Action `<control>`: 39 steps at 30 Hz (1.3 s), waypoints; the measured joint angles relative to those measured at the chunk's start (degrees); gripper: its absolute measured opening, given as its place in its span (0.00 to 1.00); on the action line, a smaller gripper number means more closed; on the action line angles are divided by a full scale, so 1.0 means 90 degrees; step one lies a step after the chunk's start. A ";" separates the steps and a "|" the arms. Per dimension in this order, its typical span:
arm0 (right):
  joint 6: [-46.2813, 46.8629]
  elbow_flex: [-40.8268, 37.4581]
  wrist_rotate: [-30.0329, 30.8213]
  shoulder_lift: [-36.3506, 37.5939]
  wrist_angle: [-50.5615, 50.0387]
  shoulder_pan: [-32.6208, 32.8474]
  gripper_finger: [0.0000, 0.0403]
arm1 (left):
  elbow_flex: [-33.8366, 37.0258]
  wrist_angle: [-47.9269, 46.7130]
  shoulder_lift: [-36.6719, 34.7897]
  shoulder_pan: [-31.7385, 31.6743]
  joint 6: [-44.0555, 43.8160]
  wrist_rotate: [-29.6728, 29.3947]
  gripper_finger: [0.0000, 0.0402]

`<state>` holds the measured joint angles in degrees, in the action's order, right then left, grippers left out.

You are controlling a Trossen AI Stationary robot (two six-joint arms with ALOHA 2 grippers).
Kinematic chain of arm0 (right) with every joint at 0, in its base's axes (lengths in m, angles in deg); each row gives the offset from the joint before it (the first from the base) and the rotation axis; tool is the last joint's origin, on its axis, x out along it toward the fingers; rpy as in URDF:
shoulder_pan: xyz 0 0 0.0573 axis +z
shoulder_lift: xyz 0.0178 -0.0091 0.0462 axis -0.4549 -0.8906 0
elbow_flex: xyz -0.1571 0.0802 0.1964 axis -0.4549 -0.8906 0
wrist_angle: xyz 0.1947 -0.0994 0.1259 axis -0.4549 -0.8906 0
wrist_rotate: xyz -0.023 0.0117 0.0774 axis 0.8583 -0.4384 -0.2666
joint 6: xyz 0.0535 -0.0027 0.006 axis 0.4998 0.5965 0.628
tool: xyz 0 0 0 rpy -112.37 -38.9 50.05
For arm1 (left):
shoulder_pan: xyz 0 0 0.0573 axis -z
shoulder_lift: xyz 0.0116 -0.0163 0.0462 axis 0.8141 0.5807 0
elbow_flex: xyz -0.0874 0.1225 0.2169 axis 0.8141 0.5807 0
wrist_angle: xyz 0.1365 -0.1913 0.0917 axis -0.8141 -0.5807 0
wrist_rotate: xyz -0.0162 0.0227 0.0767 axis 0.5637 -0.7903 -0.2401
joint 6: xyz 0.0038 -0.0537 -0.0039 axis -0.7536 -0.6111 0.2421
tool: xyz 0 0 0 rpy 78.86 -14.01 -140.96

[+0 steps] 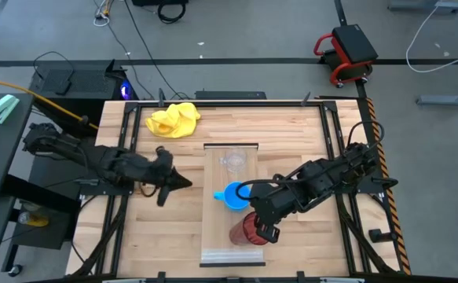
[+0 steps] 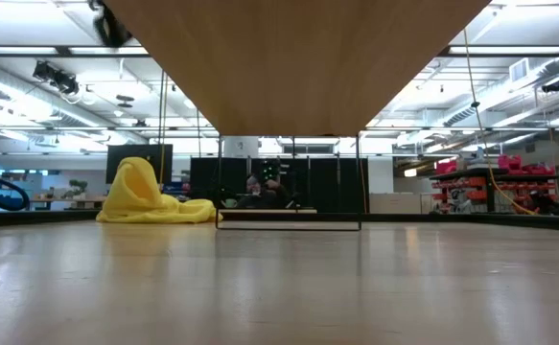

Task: Stack small to large cups/mugs on shelf
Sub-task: Put the red cup on the shelf

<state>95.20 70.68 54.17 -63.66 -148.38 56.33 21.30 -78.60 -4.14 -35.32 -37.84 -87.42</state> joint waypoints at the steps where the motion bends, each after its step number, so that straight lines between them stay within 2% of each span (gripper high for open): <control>1: 0.0018 0.0000 0.0004 0.0000 0.0000 -0.0002 0.01 | 0.0000 0.0352 -0.0011 0.0143 0.0118 -0.0006 0.03; 4: 0.0068 0.0000 0.0004 0.0000 -0.0002 0.0010 0.01 | -0.0002 0.1203 0.0018 0.0643 0.0374 -0.0048 0.03; 8: 0.0057 0.0000 -0.0001 -0.0029 0.0001 -0.0020 0.01 | -0.0002 0.2290 0.0289 0.1232 0.0615 -0.0528 0.05; 13: 0.0008 0.0000 -0.0014 -0.0031 0.0000 -0.0082 0.01 | -0.0016 0.3642 0.0985 0.1557 0.0827 -0.0728 0.05; 19: -0.0108 0.0000 -0.0017 -0.0032 0.0002 -0.0122 0.01 | -0.0837 0.3925 0.2063 0.1601 0.1294 -0.0728 0.06; 23: -0.0173 0.0000 -0.0023 -0.0032 0.0002 -0.0160 0.01 | -0.1962 0.3316 0.2752 0.1581 0.1975 -0.0684 0.09; 28: -0.0221 0.0000 -0.0046 -0.0034 0.0000 -0.0162 0.01 | -0.3438 0.1045 0.3541 0.1479 0.2272 -0.0666 0.12; 30: -0.0221 0.0000 -0.0069 -0.0034 0.0000 -0.0162 0.01 | -0.3890 0.0473 0.3855 0.1427 0.2419 -0.0668 0.13; 34: -0.0223 0.0000 -0.0071 -0.0035 0.0001 -0.0162 0.01 | -0.4562 0.0139 0.4276 0.1346 0.2727 -0.0663 0.14; 39: -0.0241 0.0000 -0.0071 -0.0036 0.0000 -0.0162 0.01 | -0.5018 -0.0246 0.4443 0.1307 0.2882 -0.0659 0.13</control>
<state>93.03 70.68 53.52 -63.99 -148.38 54.87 -23.87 -80.82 35.84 -23.55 -11.90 -93.35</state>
